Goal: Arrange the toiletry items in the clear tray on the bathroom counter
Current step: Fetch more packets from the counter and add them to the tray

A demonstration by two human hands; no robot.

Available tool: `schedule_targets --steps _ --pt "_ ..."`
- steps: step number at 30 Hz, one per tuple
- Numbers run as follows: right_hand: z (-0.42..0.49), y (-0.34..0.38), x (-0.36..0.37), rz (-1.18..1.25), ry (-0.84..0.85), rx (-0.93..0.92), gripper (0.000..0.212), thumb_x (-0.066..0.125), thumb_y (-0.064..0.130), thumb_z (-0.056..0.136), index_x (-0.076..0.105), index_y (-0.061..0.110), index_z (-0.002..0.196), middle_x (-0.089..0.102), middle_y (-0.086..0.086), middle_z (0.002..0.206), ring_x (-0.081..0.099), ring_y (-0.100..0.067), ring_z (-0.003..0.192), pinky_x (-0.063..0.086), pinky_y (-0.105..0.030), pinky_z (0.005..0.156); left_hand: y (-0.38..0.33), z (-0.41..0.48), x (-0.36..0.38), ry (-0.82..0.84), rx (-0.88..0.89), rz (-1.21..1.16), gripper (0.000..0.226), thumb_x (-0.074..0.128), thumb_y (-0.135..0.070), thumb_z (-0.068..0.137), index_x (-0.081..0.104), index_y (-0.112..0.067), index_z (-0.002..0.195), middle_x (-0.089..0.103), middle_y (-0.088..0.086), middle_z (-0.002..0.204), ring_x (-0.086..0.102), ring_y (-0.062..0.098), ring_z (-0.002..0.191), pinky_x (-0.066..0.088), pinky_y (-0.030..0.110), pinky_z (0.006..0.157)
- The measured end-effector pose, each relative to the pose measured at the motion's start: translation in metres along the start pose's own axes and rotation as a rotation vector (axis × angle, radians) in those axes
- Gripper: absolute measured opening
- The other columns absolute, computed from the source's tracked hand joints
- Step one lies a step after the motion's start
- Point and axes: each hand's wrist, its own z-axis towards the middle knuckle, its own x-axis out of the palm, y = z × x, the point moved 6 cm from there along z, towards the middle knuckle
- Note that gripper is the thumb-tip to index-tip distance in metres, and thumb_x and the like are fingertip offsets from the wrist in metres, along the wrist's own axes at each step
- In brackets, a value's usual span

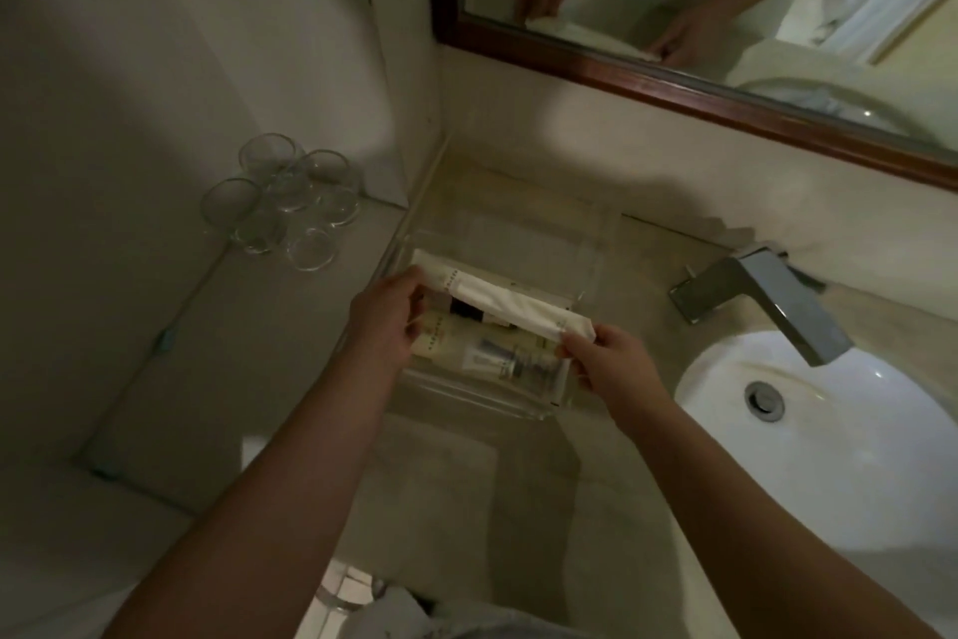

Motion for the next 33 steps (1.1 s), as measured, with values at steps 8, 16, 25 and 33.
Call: schedule_targets --steps 8,16,25,33 --pt "0.003 -0.001 0.002 0.210 0.095 0.075 0.014 0.059 0.019 0.094 0.068 0.012 0.103 0.060 -0.003 0.073 0.047 -0.012 0.058 0.043 -0.026 0.056 -0.009 0.009 -0.018 0.067 0.144 0.149 0.010 0.062 -0.007 0.087 0.063 -0.013 0.079 0.056 -0.001 0.056 0.046 0.005 0.042 0.031 0.020 0.041" --pt "0.003 -0.001 0.009 0.655 0.288 0.056 0.021 0.043 0.004 0.095 0.059 0.004 0.109 0.062 -0.012 0.092 0.060 -0.020 0.076 0.053 -0.025 0.057 0.000 -0.002 -0.020 0.226 -0.028 -0.284 0.018 0.046 -0.008 0.088 0.061 -0.008 0.079 0.072 0.009 0.078 0.064 0.026 0.081 0.052 0.037 0.077" --pt "0.005 -0.006 0.003 0.482 0.090 0.020 0.028 0.061 0.002 0.090 0.061 0.011 0.116 0.061 -0.013 0.118 0.066 -0.030 0.107 0.056 -0.042 0.091 -0.004 0.004 -0.024 0.195 0.162 -0.057 0.019 0.059 0.004 0.086 0.060 -0.013 0.095 0.064 0.006 0.102 0.062 0.018 0.095 0.052 0.026 0.068" --pt "0.000 -0.012 -0.002 0.472 0.050 0.026 0.023 0.062 0.004 0.090 0.061 0.010 0.113 0.065 -0.011 0.111 0.068 -0.025 0.100 0.060 -0.028 0.076 0.001 0.004 -0.025 0.183 0.158 -0.049 0.019 0.058 0.005 0.087 0.061 -0.013 0.094 0.063 0.006 0.100 0.061 0.018 0.094 0.050 0.029 0.072"
